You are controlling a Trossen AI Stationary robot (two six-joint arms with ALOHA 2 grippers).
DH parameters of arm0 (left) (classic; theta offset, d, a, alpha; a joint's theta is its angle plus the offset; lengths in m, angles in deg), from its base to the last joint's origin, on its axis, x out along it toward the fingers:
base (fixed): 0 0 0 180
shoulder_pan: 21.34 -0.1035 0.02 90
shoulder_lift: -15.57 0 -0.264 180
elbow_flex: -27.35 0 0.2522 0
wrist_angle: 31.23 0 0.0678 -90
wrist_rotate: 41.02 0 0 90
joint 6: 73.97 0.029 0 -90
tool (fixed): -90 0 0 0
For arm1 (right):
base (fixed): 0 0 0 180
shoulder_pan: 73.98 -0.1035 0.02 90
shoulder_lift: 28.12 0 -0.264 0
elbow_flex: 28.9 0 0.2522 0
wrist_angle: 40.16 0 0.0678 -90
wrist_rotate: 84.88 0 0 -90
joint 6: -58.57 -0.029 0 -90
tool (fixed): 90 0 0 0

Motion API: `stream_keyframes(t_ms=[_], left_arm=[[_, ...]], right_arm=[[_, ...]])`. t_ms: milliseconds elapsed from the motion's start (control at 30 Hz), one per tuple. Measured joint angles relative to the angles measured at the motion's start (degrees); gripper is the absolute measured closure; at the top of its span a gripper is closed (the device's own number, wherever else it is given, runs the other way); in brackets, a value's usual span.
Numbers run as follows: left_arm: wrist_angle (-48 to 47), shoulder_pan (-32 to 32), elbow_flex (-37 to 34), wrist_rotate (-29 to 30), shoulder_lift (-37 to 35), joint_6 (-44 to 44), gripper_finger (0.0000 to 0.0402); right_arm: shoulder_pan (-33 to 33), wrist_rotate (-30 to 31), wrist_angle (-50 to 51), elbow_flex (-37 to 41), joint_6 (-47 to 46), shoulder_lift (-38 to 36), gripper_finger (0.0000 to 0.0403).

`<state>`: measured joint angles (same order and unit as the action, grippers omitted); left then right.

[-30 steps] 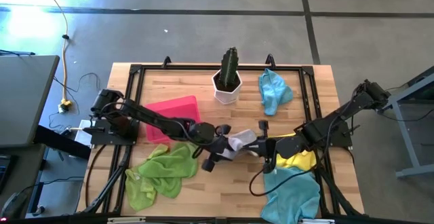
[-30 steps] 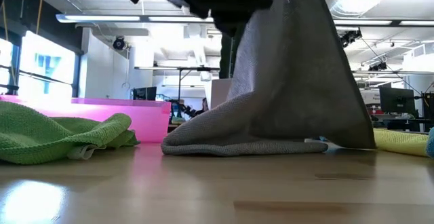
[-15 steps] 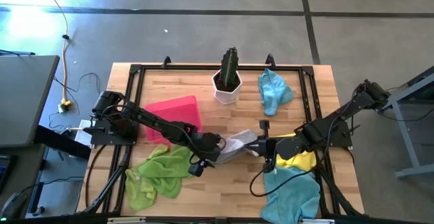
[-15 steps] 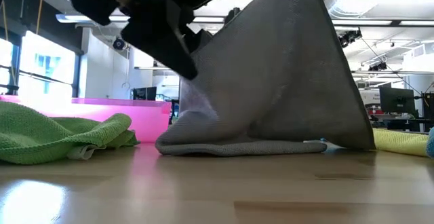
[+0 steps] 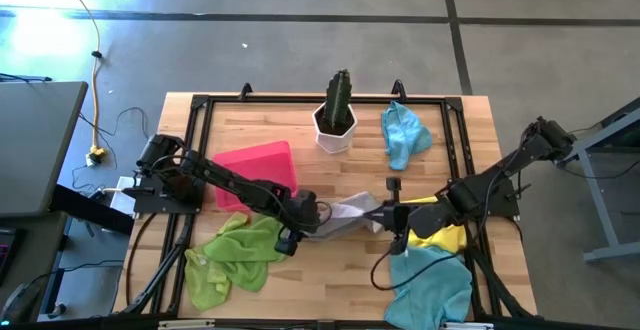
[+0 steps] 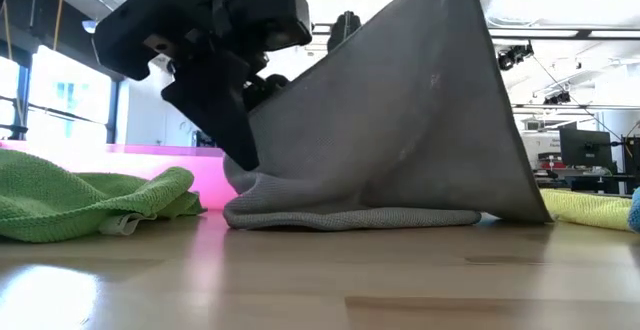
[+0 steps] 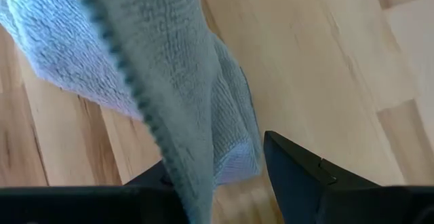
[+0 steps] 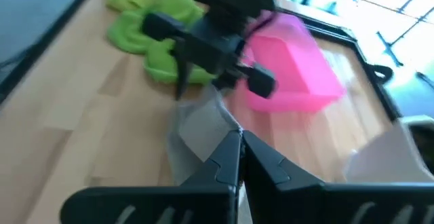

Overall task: Fold microfiber towels
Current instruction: Fold the gray microfiber cloth

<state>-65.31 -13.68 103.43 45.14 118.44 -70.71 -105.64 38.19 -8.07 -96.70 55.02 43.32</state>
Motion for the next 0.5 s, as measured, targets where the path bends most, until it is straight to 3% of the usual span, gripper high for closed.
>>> stream_keyframes(t_ms=[267, 500], left_arm=[[0.0, 0.0, 0.0, 0.3, 0.0, -0.7, 0.0261], [-0.6, 0.0, 0.0, 8.9, 0.0, -5.0, 0.0284]], right_arm=[[0.0, 3.1, 3.2, 0.0, -2.0, -0.8, 0.0403], [0.0, 1.7, 3.6, 0.0, -2.1, -0.8, 0.0403]])
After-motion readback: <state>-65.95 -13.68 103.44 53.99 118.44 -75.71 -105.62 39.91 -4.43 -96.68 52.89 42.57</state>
